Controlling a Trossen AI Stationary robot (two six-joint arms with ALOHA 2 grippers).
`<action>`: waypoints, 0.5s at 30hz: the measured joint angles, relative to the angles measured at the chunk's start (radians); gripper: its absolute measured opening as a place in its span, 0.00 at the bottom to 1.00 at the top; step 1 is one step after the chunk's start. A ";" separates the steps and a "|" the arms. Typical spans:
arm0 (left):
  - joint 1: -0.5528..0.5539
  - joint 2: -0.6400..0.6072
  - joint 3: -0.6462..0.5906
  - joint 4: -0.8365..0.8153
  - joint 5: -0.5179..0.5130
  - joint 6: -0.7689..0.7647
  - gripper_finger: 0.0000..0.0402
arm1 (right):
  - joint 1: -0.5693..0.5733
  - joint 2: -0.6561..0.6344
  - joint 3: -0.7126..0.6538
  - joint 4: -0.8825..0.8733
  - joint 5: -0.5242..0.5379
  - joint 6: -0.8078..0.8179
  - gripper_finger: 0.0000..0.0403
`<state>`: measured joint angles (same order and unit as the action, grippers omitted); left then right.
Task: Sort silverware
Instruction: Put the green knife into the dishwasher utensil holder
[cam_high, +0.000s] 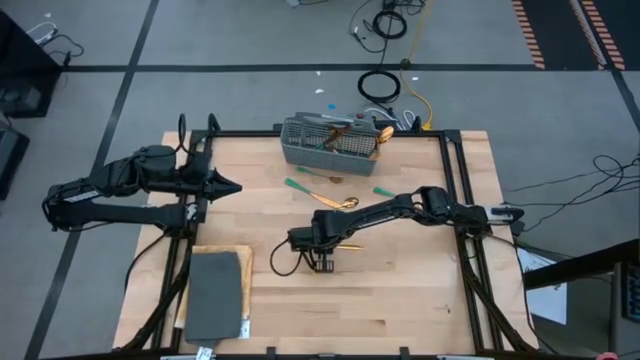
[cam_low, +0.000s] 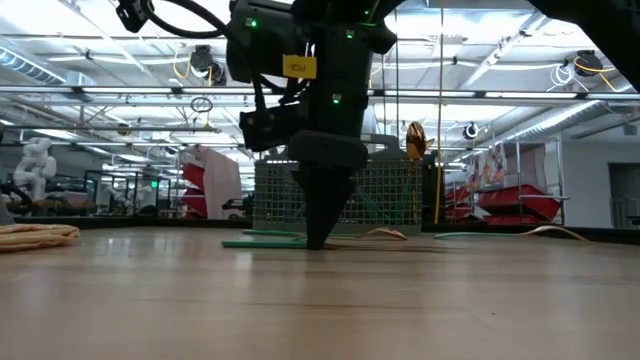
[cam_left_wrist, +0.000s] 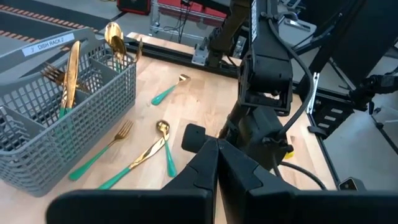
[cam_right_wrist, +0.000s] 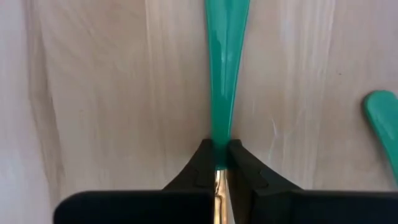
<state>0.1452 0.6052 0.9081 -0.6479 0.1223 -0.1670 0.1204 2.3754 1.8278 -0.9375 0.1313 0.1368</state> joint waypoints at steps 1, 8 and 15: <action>0.000 -0.001 0.000 0.000 0.000 0.002 0.04 | 0.003 -0.012 -0.003 0.001 0.012 0.000 0.01; 0.000 -0.005 0.000 0.001 0.000 0.036 0.04 | 0.015 -0.099 -0.015 0.001 0.133 0.002 0.01; 0.000 -0.005 0.000 0.002 0.000 0.045 0.04 | 0.018 -0.137 -0.011 0.062 0.141 -0.028 0.01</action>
<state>0.1453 0.5999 0.9077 -0.6460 0.1219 -0.1219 0.1383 2.2380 1.8164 -0.8758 0.2719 0.1083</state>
